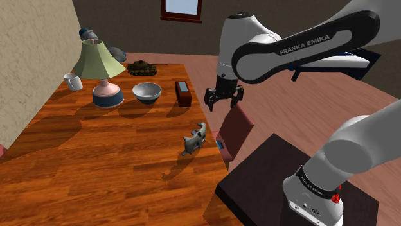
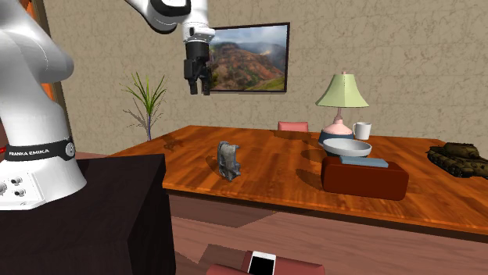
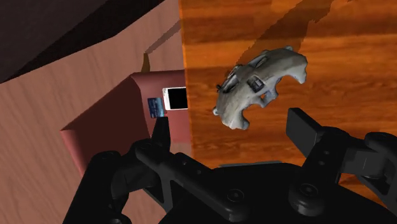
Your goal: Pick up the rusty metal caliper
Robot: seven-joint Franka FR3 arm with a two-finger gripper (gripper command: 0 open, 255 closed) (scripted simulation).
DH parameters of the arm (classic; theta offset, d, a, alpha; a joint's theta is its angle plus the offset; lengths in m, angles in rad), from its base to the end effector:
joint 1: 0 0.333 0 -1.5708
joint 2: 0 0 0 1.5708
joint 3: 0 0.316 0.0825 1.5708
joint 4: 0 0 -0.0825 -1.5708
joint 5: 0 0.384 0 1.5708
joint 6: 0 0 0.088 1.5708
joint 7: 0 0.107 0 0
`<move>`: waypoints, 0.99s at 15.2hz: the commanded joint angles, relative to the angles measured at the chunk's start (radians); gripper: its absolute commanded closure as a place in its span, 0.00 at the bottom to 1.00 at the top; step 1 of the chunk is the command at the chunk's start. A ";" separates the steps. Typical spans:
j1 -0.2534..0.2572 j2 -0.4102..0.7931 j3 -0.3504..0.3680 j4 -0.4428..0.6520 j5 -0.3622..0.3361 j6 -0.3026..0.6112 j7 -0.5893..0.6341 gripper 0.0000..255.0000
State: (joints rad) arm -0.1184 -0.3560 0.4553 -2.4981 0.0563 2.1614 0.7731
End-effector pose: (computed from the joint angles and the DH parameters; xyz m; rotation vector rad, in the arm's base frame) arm 0.4030 0.1430 0.3990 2.9504 -0.7440 0.0688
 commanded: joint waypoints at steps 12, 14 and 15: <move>-0.040 0.616 0.068 0.221 -0.430 0.201 0.677 0.00; -0.010 0.702 0.035 0.274 -0.482 0.205 0.756 0.00; -0.004 0.713 0.027 0.274 -0.492 0.215 0.763 0.00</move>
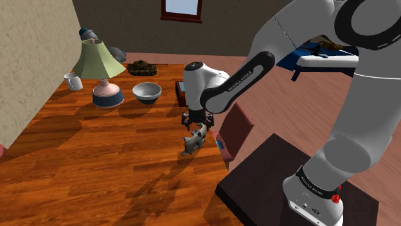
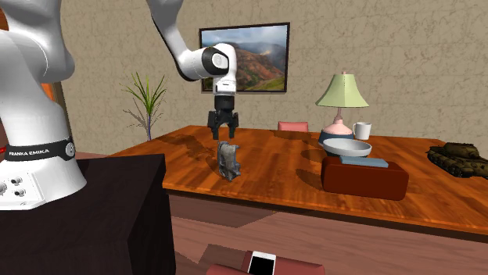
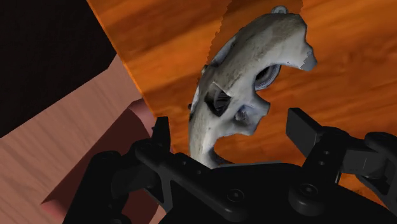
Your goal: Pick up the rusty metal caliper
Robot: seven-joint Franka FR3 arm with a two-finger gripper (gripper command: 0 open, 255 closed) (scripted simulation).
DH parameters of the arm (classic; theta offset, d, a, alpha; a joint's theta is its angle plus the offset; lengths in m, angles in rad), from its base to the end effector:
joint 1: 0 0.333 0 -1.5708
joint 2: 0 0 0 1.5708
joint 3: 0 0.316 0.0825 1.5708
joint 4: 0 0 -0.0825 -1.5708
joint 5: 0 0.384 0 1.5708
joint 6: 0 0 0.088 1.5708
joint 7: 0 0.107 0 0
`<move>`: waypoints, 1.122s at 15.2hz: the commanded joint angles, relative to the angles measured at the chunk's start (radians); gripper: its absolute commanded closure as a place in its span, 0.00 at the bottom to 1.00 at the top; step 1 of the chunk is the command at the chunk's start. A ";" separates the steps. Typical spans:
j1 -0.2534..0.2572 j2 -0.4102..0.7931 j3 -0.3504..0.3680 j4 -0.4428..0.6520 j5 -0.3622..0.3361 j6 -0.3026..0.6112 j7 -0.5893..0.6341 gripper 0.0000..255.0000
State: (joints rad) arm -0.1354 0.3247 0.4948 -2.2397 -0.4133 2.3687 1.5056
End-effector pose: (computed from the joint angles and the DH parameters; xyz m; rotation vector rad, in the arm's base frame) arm 0.4947 0.1856 0.2277 2.7110 -1.2092 0.0164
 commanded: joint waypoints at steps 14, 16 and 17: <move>0.041 0.112 -0.053 0.024 -0.089 0.066 0.081 1.00; 0.041 0.112 -0.053 0.024 -0.089 0.066 0.081 1.00; 0.041 0.112 -0.053 0.024 -0.090 0.067 0.081 1.00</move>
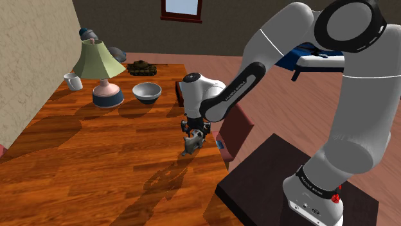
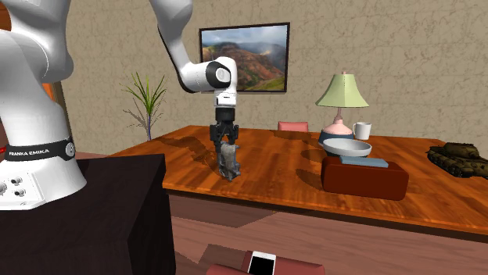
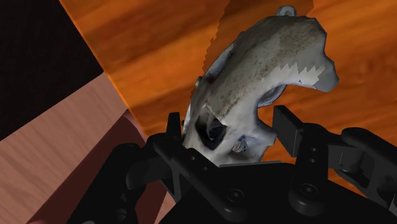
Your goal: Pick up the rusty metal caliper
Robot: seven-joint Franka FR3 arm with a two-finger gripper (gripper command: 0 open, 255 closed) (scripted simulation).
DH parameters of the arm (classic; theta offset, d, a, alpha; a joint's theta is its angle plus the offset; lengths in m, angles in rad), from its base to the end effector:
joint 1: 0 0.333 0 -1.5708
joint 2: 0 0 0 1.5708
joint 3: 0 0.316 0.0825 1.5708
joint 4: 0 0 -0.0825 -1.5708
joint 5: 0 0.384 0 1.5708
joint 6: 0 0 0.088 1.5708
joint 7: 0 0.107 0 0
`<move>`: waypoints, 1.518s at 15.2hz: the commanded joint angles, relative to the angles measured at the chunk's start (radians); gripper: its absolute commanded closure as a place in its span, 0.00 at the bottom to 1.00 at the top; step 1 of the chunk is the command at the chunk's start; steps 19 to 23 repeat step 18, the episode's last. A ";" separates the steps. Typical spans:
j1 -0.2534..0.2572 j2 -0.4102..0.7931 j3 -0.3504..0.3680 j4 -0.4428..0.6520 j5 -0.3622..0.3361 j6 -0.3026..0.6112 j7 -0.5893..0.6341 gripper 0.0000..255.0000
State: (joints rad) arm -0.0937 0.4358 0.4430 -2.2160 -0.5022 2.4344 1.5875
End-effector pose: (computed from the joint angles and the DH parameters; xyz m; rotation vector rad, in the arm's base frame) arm 0.4971 0.1882 0.1834 2.7013 -1.2240 0.0165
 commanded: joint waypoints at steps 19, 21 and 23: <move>-0.058 -0.180 0.081 -0.005 0.155 -0.141 -0.119 1.00; -0.058 -0.180 0.081 -0.005 0.155 -0.141 -0.119 1.00; -0.058 -0.180 0.081 -0.005 0.155 -0.141 -0.119 1.00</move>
